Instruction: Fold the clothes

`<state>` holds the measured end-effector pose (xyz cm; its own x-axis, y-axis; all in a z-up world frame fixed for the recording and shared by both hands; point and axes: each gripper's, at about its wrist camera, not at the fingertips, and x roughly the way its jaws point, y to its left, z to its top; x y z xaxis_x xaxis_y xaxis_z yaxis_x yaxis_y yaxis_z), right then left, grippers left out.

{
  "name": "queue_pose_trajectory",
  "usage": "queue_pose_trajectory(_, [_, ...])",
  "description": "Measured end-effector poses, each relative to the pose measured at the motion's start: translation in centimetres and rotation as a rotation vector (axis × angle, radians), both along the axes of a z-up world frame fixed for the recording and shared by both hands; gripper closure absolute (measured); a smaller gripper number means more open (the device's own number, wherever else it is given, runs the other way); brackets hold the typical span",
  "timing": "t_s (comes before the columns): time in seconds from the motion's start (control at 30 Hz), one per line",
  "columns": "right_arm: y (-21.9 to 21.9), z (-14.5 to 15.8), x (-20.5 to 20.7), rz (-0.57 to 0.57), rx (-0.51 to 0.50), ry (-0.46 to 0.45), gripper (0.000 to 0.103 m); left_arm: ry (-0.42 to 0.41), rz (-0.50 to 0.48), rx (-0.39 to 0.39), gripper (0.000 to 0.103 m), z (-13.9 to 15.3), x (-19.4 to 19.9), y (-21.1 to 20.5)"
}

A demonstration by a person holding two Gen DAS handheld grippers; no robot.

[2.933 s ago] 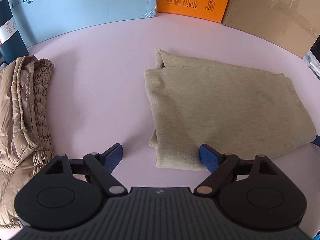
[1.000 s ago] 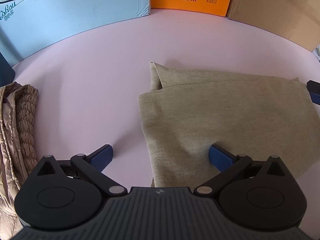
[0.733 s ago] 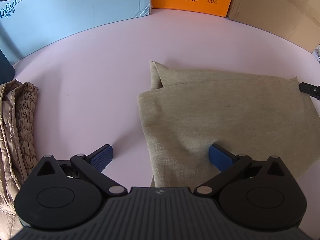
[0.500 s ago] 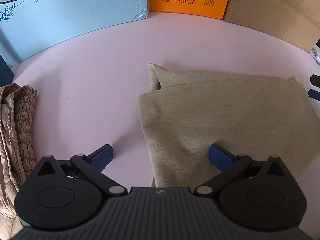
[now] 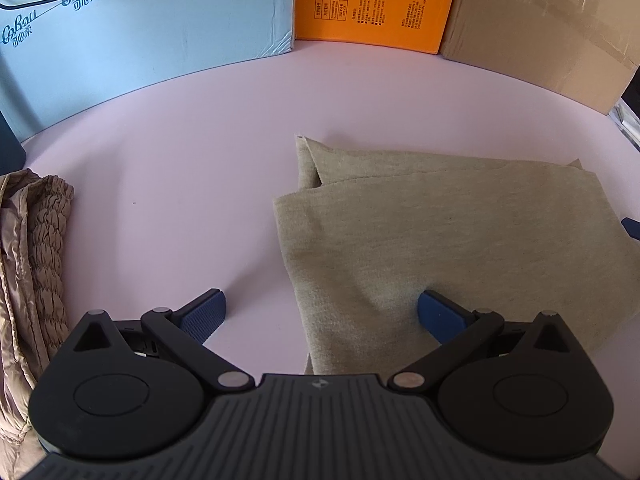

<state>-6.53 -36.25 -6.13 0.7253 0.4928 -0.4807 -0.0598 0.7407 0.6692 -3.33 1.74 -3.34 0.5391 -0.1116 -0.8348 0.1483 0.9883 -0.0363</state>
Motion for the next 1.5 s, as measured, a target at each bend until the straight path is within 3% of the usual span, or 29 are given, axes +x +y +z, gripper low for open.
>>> queue_pose_trajectory(0.13, [1.4,0.4,1.5,0.091,-0.088,-0.004,0.000,-0.006,-0.036,0.015,0.000,0.1,0.9,-0.6])
queue_pose_trajectory(0.27, [2.7,1.4,3.7,0.130,-0.175,-0.006,0.000,-0.078,-0.075,0.021,0.001,0.8,1.3,-0.3])
queue_pose_trajectory(0.33, [3.1,1.6,4.0,0.126,-0.213,-0.013,0.000,-0.105,-0.081,-0.001,0.007,1.0,1.4,0.4])
queue_pose_trajectory(0.47, [2.9,1.2,4.0,0.105,-0.182,-0.012,0.000,-0.126,0.016,-0.086,0.015,1.2,2.4,2.8])
queue_pose_trajectory(0.57, [2.9,0.9,3.9,0.097,-0.173,-0.019,0.000,-0.124,0.068,-0.089,0.039,1.2,2.8,3.4])
queue_pose_trajectory(0.6, [2.9,0.9,3.9,0.096,-0.175,-0.022,0.000,-0.114,0.075,-0.081,0.056,1.1,3.1,3.4])
queue_pose_trajectory(0.63, [2.9,0.9,3.8,0.097,-0.179,-0.023,0.000,-0.101,0.068,-0.076,0.066,0.9,3.1,3.3])
queue_pose_trajectory(0.8, [2.9,0.8,3.8,0.100,-0.186,-0.028,0.000,-0.093,0.014,-0.046,0.062,0.5,3.3,2.0])
queue_pose_trajectory(0.9, [3.0,0.8,3.6,0.092,-0.189,-0.032,0.000,-0.116,0.035,-0.096,0.099,0.7,3.5,2.3])
queue_pose_trajectory(0.97, [3.1,0.9,3.5,0.084,-0.194,-0.037,0.000,-0.141,0.037,-0.111,0.099,1.0,3.4,2.3])
queue_pose_trajectory(1.03, [3.1,1.1,3.3,0.073,-0.213,-0.051,0.010,-0.162,0.033,-0.119,0.099,1.3,3.2,2.3])
queue_pose_trajectory(1.13, [2.9,1.1,3.6,0.071,-0.223,-0.047,0.048,-0.176,0.030,-0.132,0.099,1.6,3.0,2.3])
queue_pose_trajectory(1.2, [2.7,0.9,3.9,0.060,-0.220,-0.037,0.057,-0.177,0.030,-0.132,0.099,1.5,3.1,2.3])
queue_pose_trajectory(1.27, [2.5,0.8,4.1,0.053,-0.229,-0.030,0.082,-0.176,0.031,-0.131,0.099,1.4,3.1,2.3])
queue_pose_trajectory(1.3, [2.5,0.9,4.1,0.044,-0.246,-0.029,0.089,-0.177,0.032,-0.132,0.099,1.4,3.0,2.3])
queue_pose_trajectory(1.33, [2.5,1.0,4.1,0.045,-0.259,-0.034,0.095,-0.179,0.032,-0.135,0.099,1.4,3.0,2.4])
queue_pose_trajectory(1.5, [2.5,2.4,3.5,0.049,-0.280,-0.085,0.096,-0.204,0.029,-0.155,0.099,2.2,2.5,2.6])
